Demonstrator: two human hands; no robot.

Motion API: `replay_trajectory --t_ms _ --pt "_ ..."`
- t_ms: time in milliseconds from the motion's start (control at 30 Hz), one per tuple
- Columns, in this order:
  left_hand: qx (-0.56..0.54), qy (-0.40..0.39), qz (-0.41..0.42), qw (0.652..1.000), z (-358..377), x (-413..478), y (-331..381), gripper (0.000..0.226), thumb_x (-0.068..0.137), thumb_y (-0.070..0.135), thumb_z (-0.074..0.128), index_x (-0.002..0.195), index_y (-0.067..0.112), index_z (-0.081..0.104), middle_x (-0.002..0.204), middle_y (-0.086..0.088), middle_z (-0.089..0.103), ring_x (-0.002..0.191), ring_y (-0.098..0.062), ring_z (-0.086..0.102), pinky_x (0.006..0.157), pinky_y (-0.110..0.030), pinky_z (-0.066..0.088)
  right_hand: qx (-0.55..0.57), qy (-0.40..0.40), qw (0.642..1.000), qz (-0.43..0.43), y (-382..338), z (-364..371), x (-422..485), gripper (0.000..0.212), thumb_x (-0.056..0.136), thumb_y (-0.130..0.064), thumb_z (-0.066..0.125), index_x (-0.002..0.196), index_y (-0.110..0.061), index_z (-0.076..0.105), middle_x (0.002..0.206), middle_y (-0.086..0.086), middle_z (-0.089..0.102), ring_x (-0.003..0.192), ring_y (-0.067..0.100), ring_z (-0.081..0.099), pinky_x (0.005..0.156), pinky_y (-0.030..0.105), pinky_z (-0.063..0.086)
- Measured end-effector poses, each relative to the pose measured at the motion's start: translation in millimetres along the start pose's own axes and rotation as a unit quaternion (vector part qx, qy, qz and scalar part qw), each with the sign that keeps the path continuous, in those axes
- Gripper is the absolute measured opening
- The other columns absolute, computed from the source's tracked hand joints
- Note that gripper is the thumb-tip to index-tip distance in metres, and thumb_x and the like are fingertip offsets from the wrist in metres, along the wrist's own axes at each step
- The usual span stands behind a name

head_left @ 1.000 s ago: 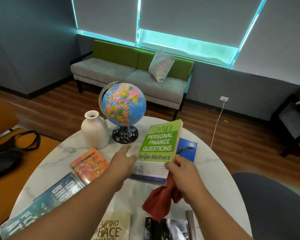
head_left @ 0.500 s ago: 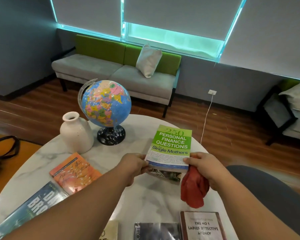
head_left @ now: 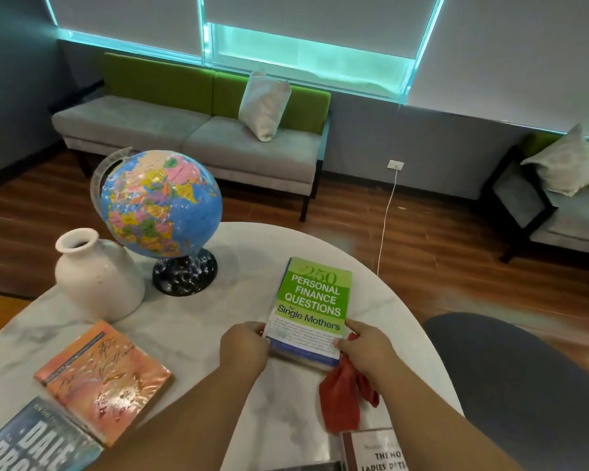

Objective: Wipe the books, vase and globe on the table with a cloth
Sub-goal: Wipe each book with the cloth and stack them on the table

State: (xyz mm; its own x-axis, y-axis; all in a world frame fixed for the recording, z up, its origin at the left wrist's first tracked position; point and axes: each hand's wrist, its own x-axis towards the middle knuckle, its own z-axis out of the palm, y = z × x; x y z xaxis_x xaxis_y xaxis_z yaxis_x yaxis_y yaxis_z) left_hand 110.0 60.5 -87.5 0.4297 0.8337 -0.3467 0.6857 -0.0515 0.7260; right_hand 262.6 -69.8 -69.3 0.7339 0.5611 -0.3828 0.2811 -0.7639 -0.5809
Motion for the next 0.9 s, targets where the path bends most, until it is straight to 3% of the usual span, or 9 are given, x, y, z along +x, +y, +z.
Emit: replay_trajectory --t_ms 133,367,567,667,733,800,900 --pt "0.014 -0.002 0.01 1.0 8.4 1.9 -5.3 0.032 0.086 0.008 0.061 0.115 0.018 0.071 0.108 -0.008 0.071 0.092 -0.022 0.064 0.072 -0.022 0.043 -0.068 -0.029 0.997 -0.001 -0.1 2.8 3.7 0.057 0.088 -0.025 0.066 0.142 -0.025 0.046 0.126 0.01 0.063 0.115 0.026 0.058 0.093 0.029 0.044" --pt "0.048 -0.005 0.013 0.999 10.0 3.1 -7.3 0.027 0.09 0.013 0.059 0.113 0.019 0.071 0.106 -0.006 0.071 0.09 -0.02 0.062 0.07 -0.024 0.043 -0.076 -0.029 0.997 0.007 3.8 5.9 10.9 0.065 0.091 -0.028 0.063 0.149 -0.03 0.032 0.134 0.008 0.058 0.121 0.026 0.054 0.097 0.029 0.042" --pt "0.051 -0.064 0.022 0.996 -5.1 3.3 -8.6 0.035 0.09 0.017 0.063 0.126 0.019 0.063 0.118 -0.004 0.068 0.106 -0.021 0.062 0.084 -0.021 0.044 -0.078 -0.029 0.996 0.005 5.8 9.2 5.5 0.058 0.095 -0.034 0.057 0.148 -0.028 0.034 0.137 0.007 0.056 0.123 0.025 0.053 0.1 0.031 0.042" --pt "0.014 -0.099 0.024 0.995 -14.6 -9.6 -10.3 0.044 0.091 0.013 0.062 0.134 0.009 0.054 0.131 -0.005 0.06 0.114 -0.025 0.058 0.098 -0.029 0.045 0.009 -0.007 1.0 0.024 7.6 1.4 -3.6 0.059 0.092 -0.037 0.061 0.144 -0.016 0.043 0.139 0.009 0.054 0.125 0.024 0.052 0.105 0.033 0.04" --pt "-0.012 -0.1 0.026 0.995 -22.3 -23.7 -14.6 0.05 0.092 0.015 0.062 0.139 0.008 0.047 0.137 -0.004 0.054 0.117 -0.025 0.057 0.102 -0.035 0.044 0.13 0.006 0.991 0.035 5.9 -15.0 -16.8 0.049 0.09 -0.036 0.065 0.133 -0.014 0.056 0.126 0.01 0.063 0.109 0.023 0.06 0.094 0.033 0.048" --pt "-0.03 -0.102 0.036 0.994 -31.2 -42.7 -20.6 0.049 0.092 0.017 0.062 0.139 0.013 0.049 0.133 -0.002 0.057 0.11 -0.02 0.06 0.1 -0.037 0.047 0.235 0.011 0.971 0.036 1.7 -43.5 -38.5 0.034 0.089 -0.038 0.066 0.117 -0.017 0.068 0.104 0.009 0.07 0.089 0.022 0.065 0.081 0.033 0.053" --pt "-0.054 -0.13 0.052 0.989 -44.0 -74.6 -33.4 0.039 0.092 0.016 0.061 0.13 0.02 0.057 0.114 0.007 0.064 0.102 -0.01 0.061 0.093 -0.033 0.05 0.305 0.022 0.952 0.013 -0.1 -95.6 -81.2 0.022 0.088 -0.04 0.066 0.099 -0.023 0.075 0.093 0.008 0.072 0.083 0.023 0.067 0.078 0.037 0.056"
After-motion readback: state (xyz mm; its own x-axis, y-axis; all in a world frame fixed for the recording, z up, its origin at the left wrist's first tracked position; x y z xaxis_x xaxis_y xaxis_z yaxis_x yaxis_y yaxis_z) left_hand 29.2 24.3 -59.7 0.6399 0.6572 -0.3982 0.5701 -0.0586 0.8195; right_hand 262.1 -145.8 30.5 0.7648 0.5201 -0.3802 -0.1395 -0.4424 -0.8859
